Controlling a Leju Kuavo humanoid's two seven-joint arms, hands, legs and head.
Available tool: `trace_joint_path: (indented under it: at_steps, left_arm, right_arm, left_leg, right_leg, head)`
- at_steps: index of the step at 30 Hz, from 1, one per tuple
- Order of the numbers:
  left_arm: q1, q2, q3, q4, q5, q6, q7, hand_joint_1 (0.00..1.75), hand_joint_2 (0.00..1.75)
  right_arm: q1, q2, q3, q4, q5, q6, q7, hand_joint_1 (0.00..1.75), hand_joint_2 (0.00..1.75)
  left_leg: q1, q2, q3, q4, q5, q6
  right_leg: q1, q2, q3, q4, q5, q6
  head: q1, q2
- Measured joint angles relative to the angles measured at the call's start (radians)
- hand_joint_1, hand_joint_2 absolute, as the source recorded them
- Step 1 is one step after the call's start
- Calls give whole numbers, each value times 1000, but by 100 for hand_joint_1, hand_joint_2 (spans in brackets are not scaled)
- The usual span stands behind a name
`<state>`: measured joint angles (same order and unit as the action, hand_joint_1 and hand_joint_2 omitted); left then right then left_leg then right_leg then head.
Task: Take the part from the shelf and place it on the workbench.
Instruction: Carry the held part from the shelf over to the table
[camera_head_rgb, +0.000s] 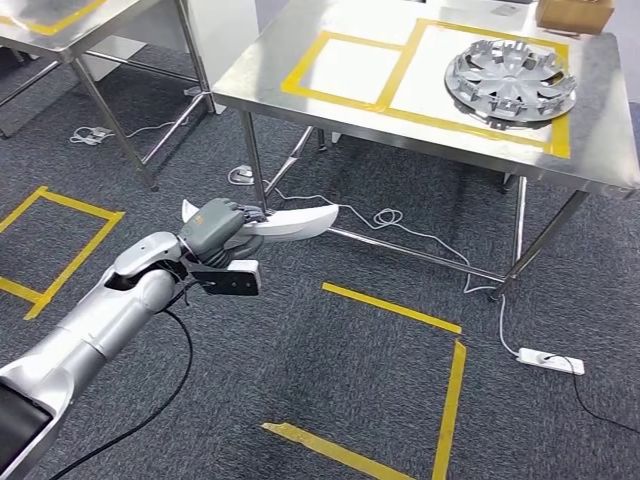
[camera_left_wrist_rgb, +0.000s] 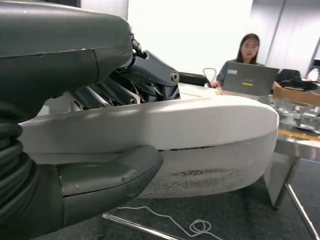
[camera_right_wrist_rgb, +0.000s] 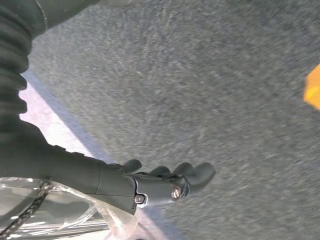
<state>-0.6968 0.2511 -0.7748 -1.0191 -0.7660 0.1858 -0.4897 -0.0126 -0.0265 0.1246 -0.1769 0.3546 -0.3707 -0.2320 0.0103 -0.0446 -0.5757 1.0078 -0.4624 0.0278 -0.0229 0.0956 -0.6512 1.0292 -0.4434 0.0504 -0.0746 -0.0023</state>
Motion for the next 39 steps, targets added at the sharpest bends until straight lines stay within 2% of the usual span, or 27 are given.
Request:
trace_joint_path:
  at_steps: [2,4,5,6,7,9,10,11,13,15,17,19,20,21,22,24,26,30,34,39]
  left_arm:
    - [2,1,1,0,0,1,1,175,175]
    - [8,3,1,0,0,2,2,175,175]
    - [12,3,1,0,-1,2,2,175,175]
    - [14,3,1,0,-1,2,2,175,175]
    - [16,2,1,0,-2,2,2,175,175]
    - [15,1,1,0,-2,2,2,175,175]
    - [15,1,2,0,-3,2,2,175,175]
    - [15,1,2,0,-3,2,2,175,175]
    - [14,0,2,-1,-4,2,3,175,175]
    - [14,0,3,-1,-4,2,3,175,175]
    - [15,2,4,-1,-3,3,3,175,175]
    - [21,5,4,-1,-3,3,3,175,175]
    - [24,7,4,0,-4,2,3,175,175]
    - [25,7,4,0,-4,2,3,175,175]
    - [25,7,4,0,-4,2,3,175,175]
    - [19,6,4,0,-5,1,3,175,175]
    - [12,2,4,0,-7,-1,3,175,175]
    - [7,-13,1,2,-11,-6,3,175,175]
    - [4,-25,0,4,-13,-9,3,175,175]
    - [-1,-32,-2,8,-18,-10,3,175,175]
  right_arm:
    - [-4,-1,0,0,1,0,0,0,175]
    - [-6,-2,0,0,5,-2,-1,0,175]
    - [-5,-2,0,0,9,-4,-1,0,175]
    - [-4,-2,0,0,13,-9,-1,0,175]
    - [-3,-3,0,0,16,-15,-1,0,175]
    - [-3,-4,0,0,21,-25,-1,0,175]
    - [-5,-5,0,0,22,-27,-2,0,175]
    - [-5,-5,0,0,22,-29,-2,0,175]
    - [-5,-5,0,0,23,-31,-2,0,175]
    - [-4,-5,0,0,23,-31,-2,0,175]
    - [-6,-5,0,0,23,-32,-1,0,175]
    - [-8,-5,0,0,23,-31,-1,0,175]
    - [-7,-5,0,0,23,-29,-1,0,175]
    - [-6,-5,0,0,23,-28,0,0,175]
    - [-5,-5,0,0,22,-25,2,0,175]
    - [-4,-5,0,1,21,-20,4,0,175]
    - [-4,-5,0,1,21,-16,5,0,175]
    - [-1,-5,0,1,19,-14,6,0,175]
    - [-3,-5,0,1,18,-14,2,0,175]
    - [-3,-5,0,1,17,-14,0,0,175]
  left_leg:
    - [1,28,3,-6,3,5]
    - [-2,54,3,-6,3,7]
    - [-2,66,3,-6,2,8]
    - [-3,76,4,-6,1,8]
    - [-3,86,5,-5,0,7]
    - [-7,101,7,-4,-4,1]
    - [-9,108,8,-3,-5,-3]
    - [-12,114,8,-2,-7,-8]
    - [-14,124,10,-2,-8,-17]
    - [-10,107,5,18,-27,-29]
    - [-6,72,-31,109,-84,-37]
    - [-4,55,-89,245,-144,-40]
    - [-4,53,-107,285,-152,-41]
    - [-4,53,-109,287,-139,-40]
    - [-4,52,-93,248,-108,-38]
    - [-4,47,-36,116,-36,-32]
    - [-5,41,-2,27,-8,-27]
    - [-8,38,-3,10,-7,-26]
    - [-10,38,-5,11,-5,-21]
    - [-12,38,-6,12,-5,-17]
  right_leg:
    - [4,-67,-48,96,-52,9]
    - [3,-89,-109,226,-102,16]
    - [3,-92,-124,259,-107,17]
    - [3,-94,-118,250,-92,17]
    - [3,-98,-90,199,-63,16]
    - [8,-124,-6,49,-9,6]
    - [11,-134,24,-3,4,-1]
    - [15,-140,39,-27,6,-9]
    - [17,-128,40,-30,6,-21]
    - [13,-116,42,-33,9,-32]
    - [9,-104,44,-36,11,-41]
    - [9,-90,44,-35,12,-46]
    - [10,-83,44,-34,12,-46]
    - [10,-76,44,-33,12,-46]
    - [10,-70,44,-31,12,-46]
    - [11,-60,42,-24,10,-42]
    - [14,-55,33,-17,8,-35]
    - [12,-53,25,-17,13,-34]
    - [11,-54,28,-26,19,-23]
    - [9,-54,27,-27,21,-18]
  head:
    - [4,0]
    - [5,0]
    - [5,0]
    - [5,0]
    - [5,0]
    - [5,0]
    - [4,0]
    - [3,0]
    - [2,0]
    - [1,0]
    - [-1,0]
    - [-2,0]
    - [-2,0]
    - [-2,0]
    - [-2,0]
    - [-1,0]
    - [0,0]
    - [0,0]
    - [1,0]
    - [0,0]
